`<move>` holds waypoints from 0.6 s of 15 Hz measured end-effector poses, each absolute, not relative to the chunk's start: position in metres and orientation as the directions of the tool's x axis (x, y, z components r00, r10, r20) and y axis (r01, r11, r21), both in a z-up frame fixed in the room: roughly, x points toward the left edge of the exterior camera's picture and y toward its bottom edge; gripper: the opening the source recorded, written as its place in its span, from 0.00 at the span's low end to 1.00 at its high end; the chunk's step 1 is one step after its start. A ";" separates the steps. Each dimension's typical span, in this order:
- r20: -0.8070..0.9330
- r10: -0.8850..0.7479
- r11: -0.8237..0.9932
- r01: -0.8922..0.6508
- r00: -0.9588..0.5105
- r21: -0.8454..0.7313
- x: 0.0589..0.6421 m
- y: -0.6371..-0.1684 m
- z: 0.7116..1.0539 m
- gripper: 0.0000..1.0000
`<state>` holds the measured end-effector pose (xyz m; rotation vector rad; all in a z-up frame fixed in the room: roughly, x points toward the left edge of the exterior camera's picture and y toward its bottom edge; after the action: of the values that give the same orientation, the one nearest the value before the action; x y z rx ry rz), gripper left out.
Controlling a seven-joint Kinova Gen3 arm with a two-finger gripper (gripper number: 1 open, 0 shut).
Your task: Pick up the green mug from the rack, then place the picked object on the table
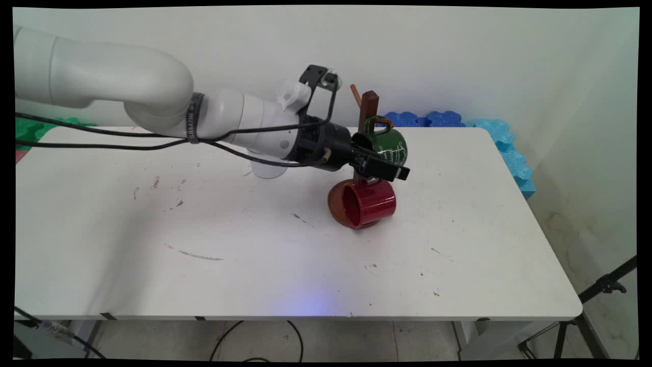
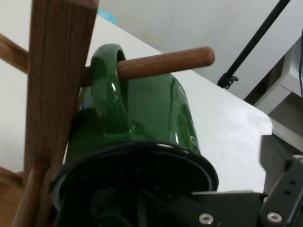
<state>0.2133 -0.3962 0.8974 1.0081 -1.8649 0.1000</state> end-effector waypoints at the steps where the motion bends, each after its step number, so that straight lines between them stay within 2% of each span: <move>1: 0.783 -0.597 0.651 -0.677 -0.178 0.342 0.212 -0.397 0.896 0.00; 9: 0.788 -0.594 0.652 -0.673 -0.166 0.350 0.204 -0.398 0.893 0.00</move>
<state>0.2043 -0.3982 0.8933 1.0067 -1.8482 0.0973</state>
